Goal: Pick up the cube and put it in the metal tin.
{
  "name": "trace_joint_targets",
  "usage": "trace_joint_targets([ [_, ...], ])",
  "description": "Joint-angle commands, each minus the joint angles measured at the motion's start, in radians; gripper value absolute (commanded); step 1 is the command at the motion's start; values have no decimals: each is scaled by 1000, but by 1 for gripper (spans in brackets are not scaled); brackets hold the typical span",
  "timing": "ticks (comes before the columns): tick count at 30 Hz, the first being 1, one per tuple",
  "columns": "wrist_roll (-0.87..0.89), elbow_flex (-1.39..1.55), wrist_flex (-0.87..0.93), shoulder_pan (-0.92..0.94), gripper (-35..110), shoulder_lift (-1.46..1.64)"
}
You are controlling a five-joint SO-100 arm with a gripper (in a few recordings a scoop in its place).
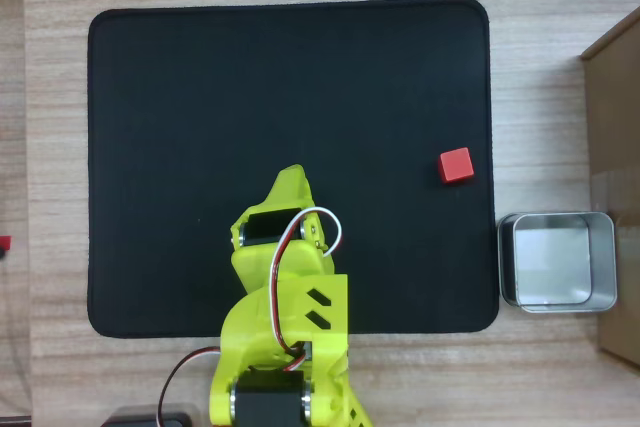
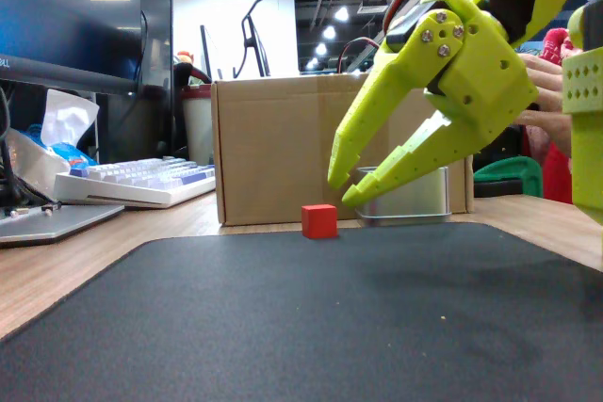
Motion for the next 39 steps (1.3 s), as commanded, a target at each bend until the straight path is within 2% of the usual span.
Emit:
trace_joint_targets([
  [1,-9,0,-2,5,0,23],
  [5,-9,0,-2,6,0,23],
  [8,-87,-26,-2,18,0,8],
  [24,-268,-362,-8,252,5,-486],
  [32,-453,-511,-52,400,4,-727],
  [35,-580,-532,-109,451,3,-773],
  [39,-612,-538,-173,523,7,-838],
])
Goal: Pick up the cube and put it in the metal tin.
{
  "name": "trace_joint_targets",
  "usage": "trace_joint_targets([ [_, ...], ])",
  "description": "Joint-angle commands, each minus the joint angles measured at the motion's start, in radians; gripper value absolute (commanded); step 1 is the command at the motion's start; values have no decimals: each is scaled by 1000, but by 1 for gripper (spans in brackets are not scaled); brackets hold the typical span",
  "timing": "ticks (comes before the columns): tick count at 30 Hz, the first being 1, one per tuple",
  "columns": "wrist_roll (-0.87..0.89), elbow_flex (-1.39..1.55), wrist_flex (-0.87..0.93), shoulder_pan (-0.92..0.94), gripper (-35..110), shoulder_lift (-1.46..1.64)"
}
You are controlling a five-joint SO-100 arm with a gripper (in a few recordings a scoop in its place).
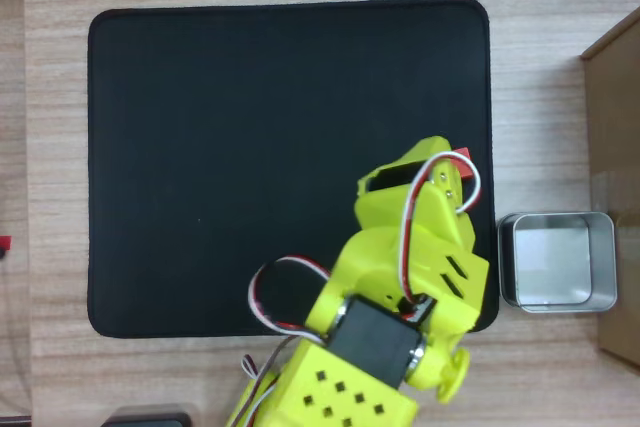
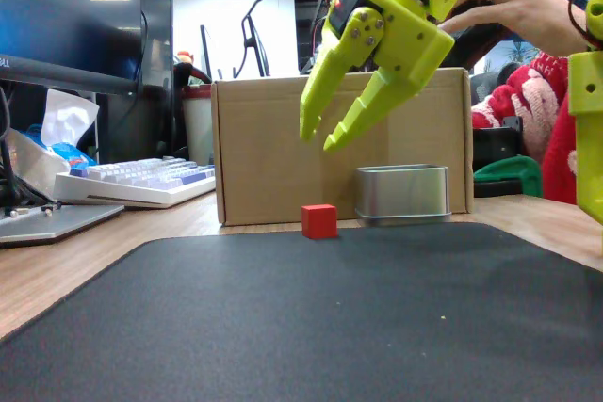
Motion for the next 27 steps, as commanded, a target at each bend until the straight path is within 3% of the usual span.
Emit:
trace_joint_targets([
  [1,-37,-26,-29,44,9,-26],
  [7,-115,-60,-54,86,18,-170],
  [27,-150,-190,-107,101,18,-560],
])
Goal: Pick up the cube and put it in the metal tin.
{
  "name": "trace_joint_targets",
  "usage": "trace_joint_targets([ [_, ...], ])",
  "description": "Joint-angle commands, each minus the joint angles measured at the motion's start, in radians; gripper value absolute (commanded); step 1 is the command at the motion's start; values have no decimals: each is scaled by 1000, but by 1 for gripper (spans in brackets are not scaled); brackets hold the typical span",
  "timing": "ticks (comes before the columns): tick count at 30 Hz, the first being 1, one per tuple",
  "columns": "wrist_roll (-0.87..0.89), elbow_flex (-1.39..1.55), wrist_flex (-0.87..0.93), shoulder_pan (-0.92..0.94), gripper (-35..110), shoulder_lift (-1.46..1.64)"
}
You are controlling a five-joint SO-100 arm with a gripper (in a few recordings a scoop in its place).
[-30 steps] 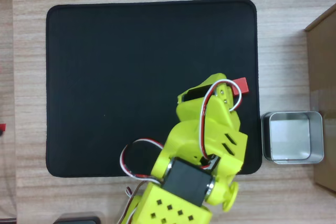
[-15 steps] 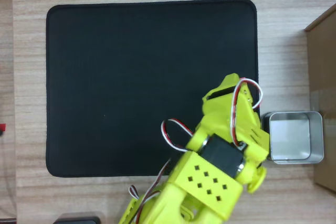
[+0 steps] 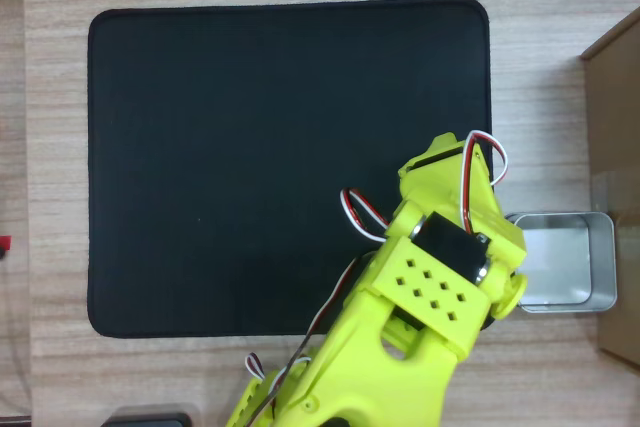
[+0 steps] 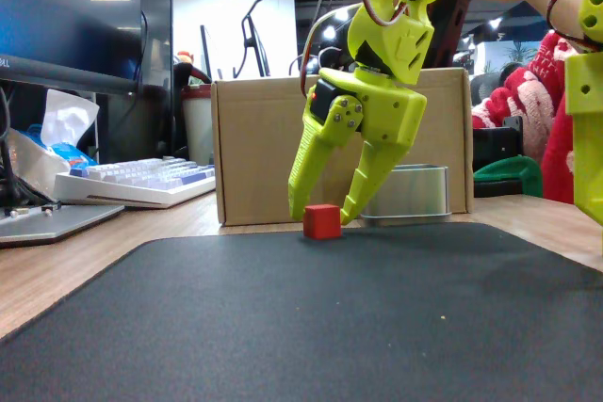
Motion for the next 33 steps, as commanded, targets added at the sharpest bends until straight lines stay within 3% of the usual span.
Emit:
trace_joint_targets([
  [1,-9,-14,-3,12,18,3],
  [16,17,-2,-15,5,2,74],
  [33,155,-54,49,46,0,390],
])
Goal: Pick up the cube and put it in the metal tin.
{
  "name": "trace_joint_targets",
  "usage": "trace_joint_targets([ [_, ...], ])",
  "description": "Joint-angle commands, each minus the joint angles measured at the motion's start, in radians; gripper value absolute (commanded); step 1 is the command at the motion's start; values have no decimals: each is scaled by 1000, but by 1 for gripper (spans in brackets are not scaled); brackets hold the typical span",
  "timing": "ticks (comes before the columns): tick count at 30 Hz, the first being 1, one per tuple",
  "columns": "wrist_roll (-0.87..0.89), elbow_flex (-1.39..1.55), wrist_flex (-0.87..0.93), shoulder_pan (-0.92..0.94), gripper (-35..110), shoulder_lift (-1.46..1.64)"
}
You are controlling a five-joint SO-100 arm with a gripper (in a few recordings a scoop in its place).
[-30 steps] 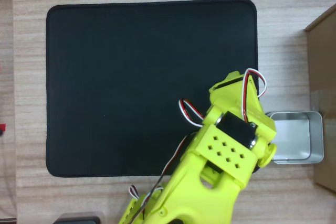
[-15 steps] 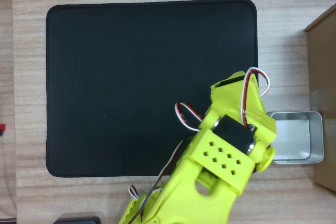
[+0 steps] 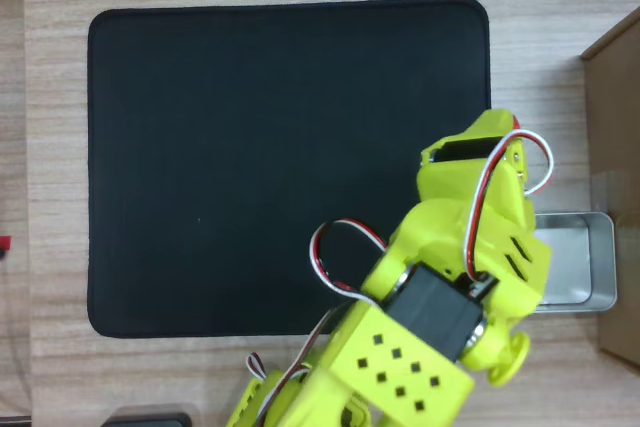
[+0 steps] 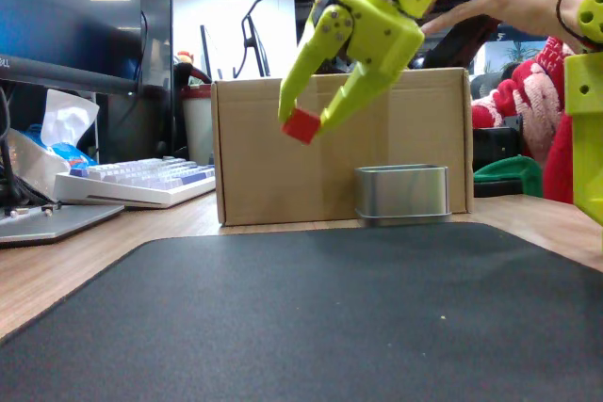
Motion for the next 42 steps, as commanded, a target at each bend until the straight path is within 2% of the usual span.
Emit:
trace_joint_targets([
  [1,-14,-31,14,31,0,54],
  [9,-109,-15,14,152,0,118],
  [16,-324,109,12,222,0,78],
  [24,-442,98,5,305,0,43],
  [30,-551,95,-103,394,0,-9],
  [36,-604,138,-121,394,0,-20],
  [39,-634,155,-46,362,1,-9],
  [42,-595,143,-20,348,10,6],
])
